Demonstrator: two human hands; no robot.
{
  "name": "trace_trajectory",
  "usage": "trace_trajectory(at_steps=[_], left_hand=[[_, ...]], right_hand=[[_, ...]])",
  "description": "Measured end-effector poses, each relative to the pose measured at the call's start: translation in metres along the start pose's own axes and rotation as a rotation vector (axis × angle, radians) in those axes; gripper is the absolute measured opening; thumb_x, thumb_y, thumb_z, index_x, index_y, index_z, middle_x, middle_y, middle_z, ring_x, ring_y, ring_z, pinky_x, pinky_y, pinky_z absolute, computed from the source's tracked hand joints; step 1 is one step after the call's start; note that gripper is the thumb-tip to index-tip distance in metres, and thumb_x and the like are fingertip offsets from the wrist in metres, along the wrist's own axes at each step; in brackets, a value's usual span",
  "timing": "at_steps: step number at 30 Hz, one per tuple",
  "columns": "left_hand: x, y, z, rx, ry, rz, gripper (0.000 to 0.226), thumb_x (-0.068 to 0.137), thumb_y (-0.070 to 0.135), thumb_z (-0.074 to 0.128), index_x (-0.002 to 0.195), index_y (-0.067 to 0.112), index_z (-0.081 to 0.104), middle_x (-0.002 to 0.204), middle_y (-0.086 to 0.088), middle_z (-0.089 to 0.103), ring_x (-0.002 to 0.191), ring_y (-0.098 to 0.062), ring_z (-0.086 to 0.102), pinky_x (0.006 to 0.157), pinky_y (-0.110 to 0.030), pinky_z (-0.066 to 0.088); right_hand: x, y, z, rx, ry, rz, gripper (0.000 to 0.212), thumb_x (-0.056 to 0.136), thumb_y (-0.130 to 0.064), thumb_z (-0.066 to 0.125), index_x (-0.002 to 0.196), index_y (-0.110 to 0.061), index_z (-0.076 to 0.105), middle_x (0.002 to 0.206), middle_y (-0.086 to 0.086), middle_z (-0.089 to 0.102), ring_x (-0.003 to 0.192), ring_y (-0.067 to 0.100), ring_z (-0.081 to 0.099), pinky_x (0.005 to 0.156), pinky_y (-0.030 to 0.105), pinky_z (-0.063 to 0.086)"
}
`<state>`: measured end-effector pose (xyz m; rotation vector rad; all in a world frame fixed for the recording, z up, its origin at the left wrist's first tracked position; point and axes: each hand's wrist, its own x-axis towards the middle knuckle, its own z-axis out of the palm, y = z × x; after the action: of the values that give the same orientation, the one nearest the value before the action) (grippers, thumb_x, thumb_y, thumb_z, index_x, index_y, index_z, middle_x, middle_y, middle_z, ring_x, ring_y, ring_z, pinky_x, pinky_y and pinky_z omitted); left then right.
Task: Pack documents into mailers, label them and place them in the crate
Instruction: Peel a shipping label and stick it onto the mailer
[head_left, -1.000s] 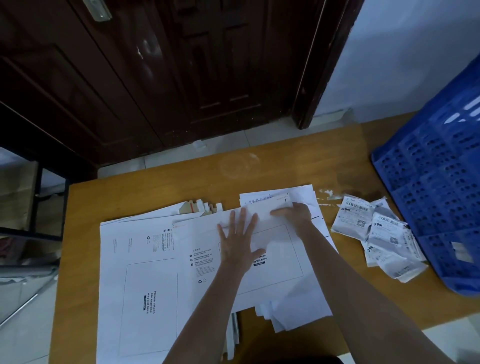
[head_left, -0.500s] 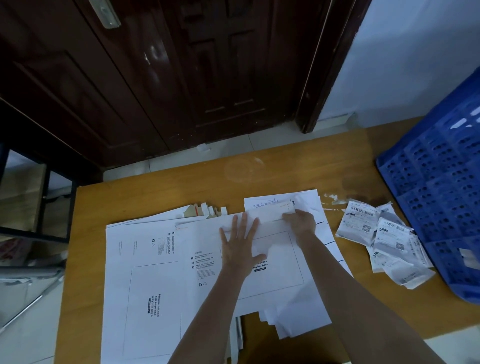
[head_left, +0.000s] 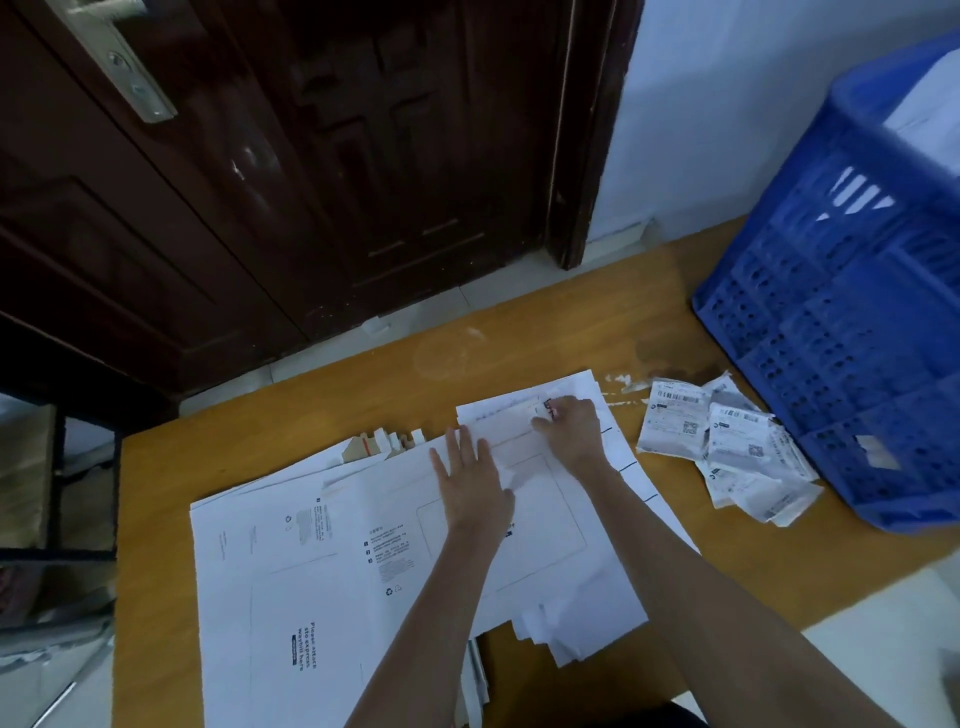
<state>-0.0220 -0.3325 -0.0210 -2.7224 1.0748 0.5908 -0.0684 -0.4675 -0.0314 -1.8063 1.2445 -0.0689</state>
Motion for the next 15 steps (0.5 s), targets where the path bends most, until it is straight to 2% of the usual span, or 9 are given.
trace_trajectory(at_steps=[2,4,7,10,12,15], left_hand=[[0.000,0.015,-0.009,-0.118,0.098,0.028,0.060,0.094,0.039,0.050,0.145,0.014,0.029,0.158,-0.010,0.011,0.147,-0.028,-0.001,0.118,-0.045,0.002],[-0.002,0.032,-0.014,-0.219,0.203,0.097,0.047,0.093,0.030,0.053,0.137,0.015,0.042,0.150,-0.008,0.030,0.143,-0.025,0.018,0.116,-0.039,0.017],[-0.005,0.061,-0.017,-0.383,0.245,0.161,0.027,0.092,0.020,0.054,0.118,0.018,0.058,0.129,-0.002,0.050,0.121,-0.020,0.046,0.098,-0.032,0.041],[-0.008,0.090,-0.019,-0.586,0.062,0.094,0.022,0.095,0.017,0.046,0.110,0.019,0.062,0.118,-0.001,0.058,0.107,-0.021,0.056,0.085,-0.031,0.047],[-0.010,0.103,-0.016,-0.750,-0.110,0.005,0.026,0.095,0.018,0.040,0.106,0.018,0.064,0.112,-0.001,0.063,0.103,-0.023,0.059,0.082,-0.030,0.046],[-0.013,0.116,-0.008,-0.830,-0.226,-0.031,0.026,0.094,0.022,0.039,0.100,0.018,0.063,0.107,-0.003,0.068,0.099,-0.025,0.063,0.085,-0.035,0.051]], right_hand=[[-0.006,0.005,-0.013,0.009,0.102,-0.047,0.025,0.086,-0.010,0.062,0.110,-0.001,0.063,0.121,0.011,0.048,0.095,0.027,0.061,0.084,0.027,0.045],[-0.013,0.016,-0.030,-0.047,0.181,-0.096,0.020,0.089,-0.006,0.055,0.106,-0.007,0.065,0.130,0.006,0.044,0.107,0.024,0.058,0.089,0.032,0.047],[-0.022,0.035,-0.055,-0.266,0.252,-0.110,0.024,0.092,-0.010,0.049,0.105,-0.011,0.068,0.136,0.002,0.044,0.123,0.021,0.044,0.097,0.033,0.042],[-0.035,0.057,-0.072,-0.541,0.195,-0.032,0.032,0.090,-0.011,0.046,0.114,-0.013,0.067,0.146,-0.001,0.039,0.133,0.023,0.031,0.106,0.031,0.032],[-0.046,0.068,-0.080,-0.570,0.118,0.053,0.037,0.087,-0.008,0.047,0.119,-0.012,0.065,0.150,-0.004,0.032,0.136,0.026,0.026,0.108,0.032,0.030],[-0.058,0.078,-0.088,-0.587,0.061,0.080,0.045,0.086,-0.007,0.047,0.131,-0.008,0.053,0.150,-0.005,0.034,0.133,0.025,0.029,0.106,0.032,0.033]])
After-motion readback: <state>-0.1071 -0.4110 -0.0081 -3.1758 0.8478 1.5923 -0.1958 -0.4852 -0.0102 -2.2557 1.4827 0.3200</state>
